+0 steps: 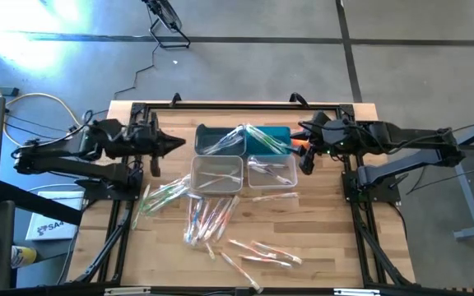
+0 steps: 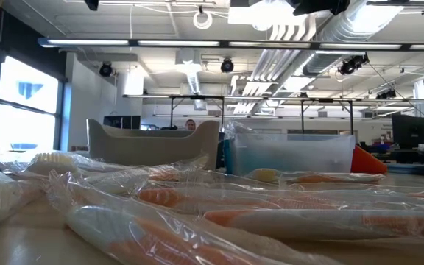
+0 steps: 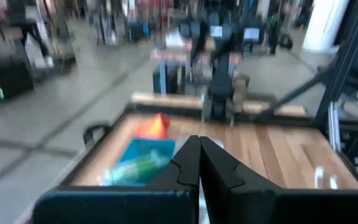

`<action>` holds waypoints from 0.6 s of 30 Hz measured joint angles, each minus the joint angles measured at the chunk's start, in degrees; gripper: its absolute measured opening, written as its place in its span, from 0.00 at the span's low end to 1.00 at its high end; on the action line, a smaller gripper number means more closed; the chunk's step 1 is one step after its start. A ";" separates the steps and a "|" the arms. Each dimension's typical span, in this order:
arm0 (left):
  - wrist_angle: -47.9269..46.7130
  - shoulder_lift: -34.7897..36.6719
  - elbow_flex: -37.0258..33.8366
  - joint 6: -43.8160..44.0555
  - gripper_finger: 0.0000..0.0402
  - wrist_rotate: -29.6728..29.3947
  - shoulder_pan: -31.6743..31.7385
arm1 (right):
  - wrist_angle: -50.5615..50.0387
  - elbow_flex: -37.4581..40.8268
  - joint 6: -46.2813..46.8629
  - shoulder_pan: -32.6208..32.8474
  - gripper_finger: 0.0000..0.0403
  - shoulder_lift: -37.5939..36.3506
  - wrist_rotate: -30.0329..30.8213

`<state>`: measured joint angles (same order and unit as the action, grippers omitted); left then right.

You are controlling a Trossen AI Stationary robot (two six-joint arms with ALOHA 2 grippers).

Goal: Pick & Place Toothbrushes
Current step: Put the orange toothbrush into the gray bin

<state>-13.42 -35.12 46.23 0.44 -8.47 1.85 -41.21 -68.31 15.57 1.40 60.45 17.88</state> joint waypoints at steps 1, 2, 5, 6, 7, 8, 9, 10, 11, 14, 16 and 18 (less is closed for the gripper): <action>0.31 1.01 0.07 -0.24 0.00 0.00 0.00 | 0.00 0.00 0.55 0.38 0.43 0.00 -0.01; -0.17 2.14 0.05 -0.26 0.00 0.01 0.00 | -0.01 0.00 1.31 0.76 0.43 0.03 0.01; -0.91 4.59 0.05 -0.20 0.00 0.02 0.00 | -0.33 0.00 3.22 2.24 0.42 1.08 0.16; -1.76 5.28 0.05 -0.07 0.00 0.04 0.00 | -0.77 0.00 3.62 2.79 0.41 1.49 0.19; -2.78 5.91 0.05 0.39 0.00 0.15 0.00 | -1.04 0.00 3.85 3.45 0.39 2.14 0.19; -3.33 6.36 0.05 1.10 0.00 0.22 0.00 | -0.98 0.00 3.93 4.13 0.37 2.89 0.18; -4.06 6.62 0.05 1.67 0.00 0.24 0.00 | -0.99 0.00 3.93 4.78 0.34 3.71 0.20; -4.94 6.65 0.05 2.49 0.00 0.26 0.00 | -1.19 0.00 3.93 5.49 0.31 4.62 0.18; -5.65 6.65 0.05 2.87 0.00 0.26 0.00 | -1.44 0.00 4.03 6.24 0.27 5.67 0.18; -7.16 6.57 0.05 3.01 0.00 0.28 0.00 | -1.53 0.00 5.41 8.26 0.15 9.09 0.16; -7.44 6.39 0.05 3.05 0.00 0.33 0.00 | -1.53 0.00 7.61 9.74 0.06 10.97 0.14; -8.10 6.41 0.05 3.00 0.00 0.37 0.00 | -1.52 0.00 10.65 11.26 0.03 12.59 0.15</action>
<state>-21.52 -28.71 46.28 3.44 -8.10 1.85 -42.73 -68.31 26.22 12.66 73.04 18.04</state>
